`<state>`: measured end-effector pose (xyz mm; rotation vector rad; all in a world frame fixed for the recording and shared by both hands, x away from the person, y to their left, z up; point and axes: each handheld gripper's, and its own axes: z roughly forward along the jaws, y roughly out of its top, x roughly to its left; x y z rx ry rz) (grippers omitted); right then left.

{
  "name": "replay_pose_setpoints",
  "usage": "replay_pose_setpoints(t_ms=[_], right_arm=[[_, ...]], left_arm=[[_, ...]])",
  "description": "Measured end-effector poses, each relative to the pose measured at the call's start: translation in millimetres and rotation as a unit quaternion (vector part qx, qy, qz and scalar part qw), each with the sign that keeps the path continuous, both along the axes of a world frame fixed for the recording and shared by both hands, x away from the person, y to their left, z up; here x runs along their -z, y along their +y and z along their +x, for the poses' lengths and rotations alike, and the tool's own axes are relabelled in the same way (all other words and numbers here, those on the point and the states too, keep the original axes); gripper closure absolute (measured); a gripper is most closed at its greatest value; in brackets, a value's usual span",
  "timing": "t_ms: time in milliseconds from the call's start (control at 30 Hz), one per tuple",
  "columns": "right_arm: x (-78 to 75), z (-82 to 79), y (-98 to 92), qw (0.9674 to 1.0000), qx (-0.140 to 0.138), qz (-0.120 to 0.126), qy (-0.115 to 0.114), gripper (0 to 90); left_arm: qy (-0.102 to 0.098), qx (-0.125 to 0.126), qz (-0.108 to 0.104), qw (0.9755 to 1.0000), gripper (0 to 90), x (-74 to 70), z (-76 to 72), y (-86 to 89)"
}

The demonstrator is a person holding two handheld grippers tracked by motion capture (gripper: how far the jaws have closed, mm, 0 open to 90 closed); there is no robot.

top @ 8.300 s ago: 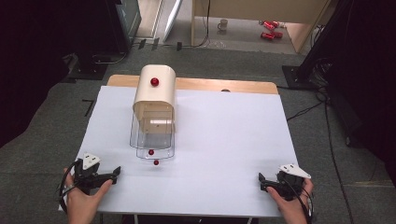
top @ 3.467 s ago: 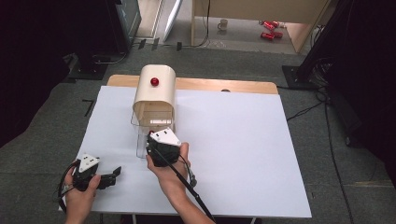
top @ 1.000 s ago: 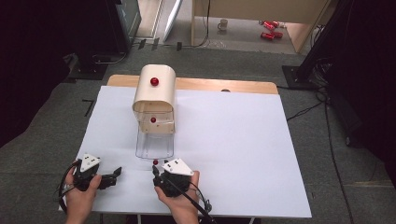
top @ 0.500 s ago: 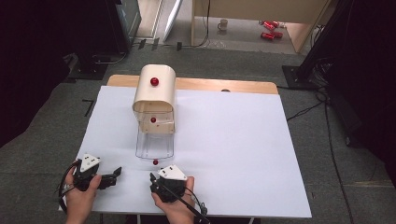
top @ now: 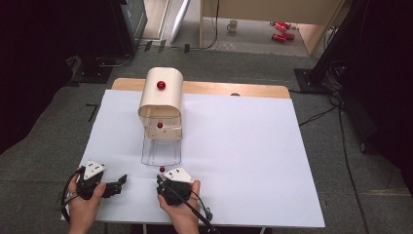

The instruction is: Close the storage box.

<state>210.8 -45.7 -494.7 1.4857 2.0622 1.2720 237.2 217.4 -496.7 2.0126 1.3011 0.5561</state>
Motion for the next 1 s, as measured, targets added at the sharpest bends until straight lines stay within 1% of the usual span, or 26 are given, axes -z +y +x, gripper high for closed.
replay_pose_setpoints(t_ms=[133, 233, 300, 400, 467, 733, 1000], right_arm=[[-0.5, 6.5, 4.3, 1.0, 0.003, -0.002, 0.003, 67.1], [-0.5, 10.0, 6.1, 0.9999, 0.011, -0.004, 0.002, 69.0], [-0.2, 11.4, 7.2, 0.9999, 0.013, -0.004, 0.007, 69.9], [0.0, 11.9, 8.2, 0.9998, 0.018, -0.005, 0.007, 73.2], [-0.3, 12.2, 8.2, 0.9998, 0.018, -0.002, 0.008, 74.5], [-4.4, 11.9, 7.0, 0.9998, 0.019, 0.007, 0.004, 75.0], [-10.2, 14.6, 4.5, 0.9997, 0.021, 0.01, -0.003, 75.1]], left_arm=[[0.0, 0.001, -0.001, 1.0, 7.0, -0.1, -0.1, 0.3], [0.0, 0.001, -0.001, 1.0, 7.0, -0.1, -0.1, 0.1], [0.001, 0.002, -0.001, 1.0, 7.0, -0.1, -0.1, 0.1], [0.0, 0.002, -0.001, 1.0, 7.0, -0.1, -0.2, 0.0], [-0.001, 0.001, 0.0, 1.0, 7.0, 0.0, -0.3, -0.1], [-0.001, 0.002, 0.0, 1.0, 7.0, -0.1, -0.3, -0.1], [-0.001, 0.002, 0.0, 1.0, 7.0, -0.1, -0.4, -0.1]])
